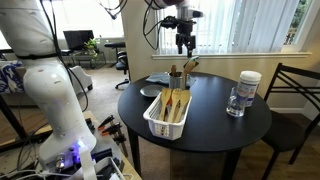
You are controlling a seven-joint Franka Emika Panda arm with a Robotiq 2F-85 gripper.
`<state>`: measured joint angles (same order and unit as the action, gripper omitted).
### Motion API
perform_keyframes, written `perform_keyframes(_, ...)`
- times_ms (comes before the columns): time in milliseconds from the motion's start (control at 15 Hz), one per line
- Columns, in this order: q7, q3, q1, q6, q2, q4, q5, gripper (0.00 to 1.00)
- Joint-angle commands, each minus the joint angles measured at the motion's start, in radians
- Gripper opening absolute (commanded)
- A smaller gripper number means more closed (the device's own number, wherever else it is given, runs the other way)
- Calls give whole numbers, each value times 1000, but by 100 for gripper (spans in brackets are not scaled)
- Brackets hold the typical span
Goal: Remove the wooden spatula from the basket and put in the spoon holder
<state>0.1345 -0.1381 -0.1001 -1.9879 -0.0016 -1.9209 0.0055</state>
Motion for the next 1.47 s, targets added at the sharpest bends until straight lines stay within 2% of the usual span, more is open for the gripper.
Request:
perform_keyframes(0,162,18,3,72,58,45,-29,100)
perform_keyframes(267,237,19,5,149,95,46,-27,100)
perform_keyframes(400,93,24,-3,205,90,44,27,100)
perform_keyframes(467,171,21,2,157,92,32,-5,100)
perform_keyframes(1000,128,23,2,180,93,34,2,100)
perform_keyframes(1200,210,34,22,142,100,12,-22,100)
perform_keyframes(1400,346,45,50,106,124,-5,-39,100)
